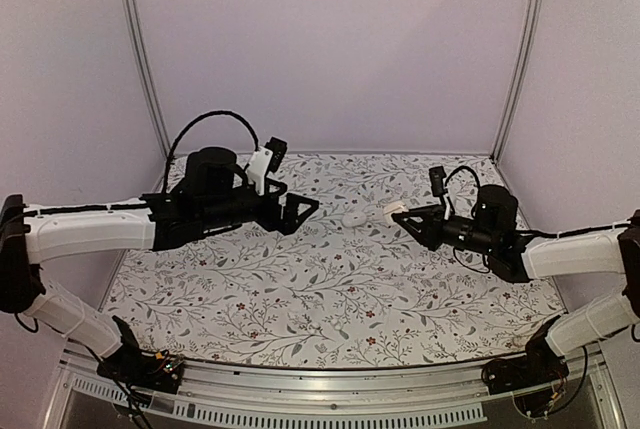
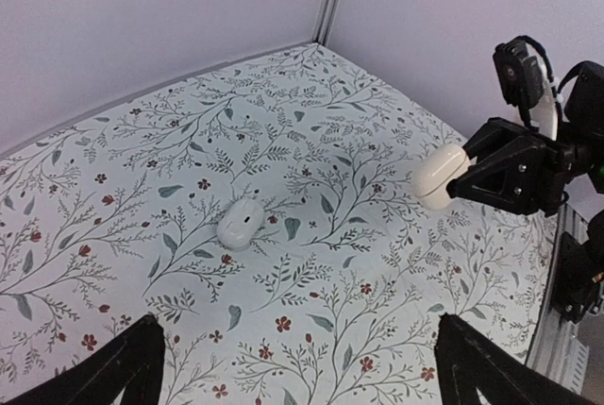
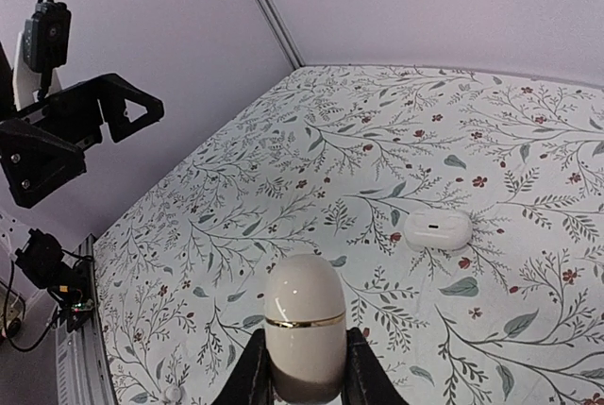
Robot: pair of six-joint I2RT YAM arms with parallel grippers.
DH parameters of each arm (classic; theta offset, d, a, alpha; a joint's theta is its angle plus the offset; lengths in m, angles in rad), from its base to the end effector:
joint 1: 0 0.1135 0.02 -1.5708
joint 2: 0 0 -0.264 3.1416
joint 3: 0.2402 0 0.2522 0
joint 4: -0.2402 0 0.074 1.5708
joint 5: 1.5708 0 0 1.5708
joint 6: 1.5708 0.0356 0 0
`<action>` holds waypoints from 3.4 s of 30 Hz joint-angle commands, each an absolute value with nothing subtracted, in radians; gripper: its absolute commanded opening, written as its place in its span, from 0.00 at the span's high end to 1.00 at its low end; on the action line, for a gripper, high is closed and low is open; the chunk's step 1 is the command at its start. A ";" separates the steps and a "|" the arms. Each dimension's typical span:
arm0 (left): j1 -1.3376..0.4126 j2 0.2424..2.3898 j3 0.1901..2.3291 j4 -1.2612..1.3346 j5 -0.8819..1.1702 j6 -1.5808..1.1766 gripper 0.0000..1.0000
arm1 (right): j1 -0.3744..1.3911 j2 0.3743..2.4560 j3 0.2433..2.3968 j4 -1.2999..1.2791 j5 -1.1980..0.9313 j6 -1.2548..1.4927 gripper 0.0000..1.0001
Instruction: Insert the wireless bluetooth earbuds into the charging case
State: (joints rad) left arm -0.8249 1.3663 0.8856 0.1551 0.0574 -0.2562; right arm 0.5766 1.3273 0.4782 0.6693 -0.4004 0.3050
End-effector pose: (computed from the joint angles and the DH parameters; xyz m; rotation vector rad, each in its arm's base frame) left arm 0.2123 -0.2328 0.2769 0.5929 1.8836 -0.7779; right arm 0.2173 0.1579 0.2064 -0.5510 1.7590 0.9807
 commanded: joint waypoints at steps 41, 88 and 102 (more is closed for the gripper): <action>-0.696 2.494 1.967 -0.336 0.320 0.126 0.26 | 0.390 1.918 0.745 0.529 -0.683 0.444 0.84; -0.799 1.928 1.056 0.361 0.264 0.505 0.86 | 0.377 1.623 0.651 0.497 -0.820 0.329 0.34; -0.959 1.860 0.968 0.469 0.085 0.650 0.87 | 0.438 1.604 0.650 0.430 -0.909 0.274 0.43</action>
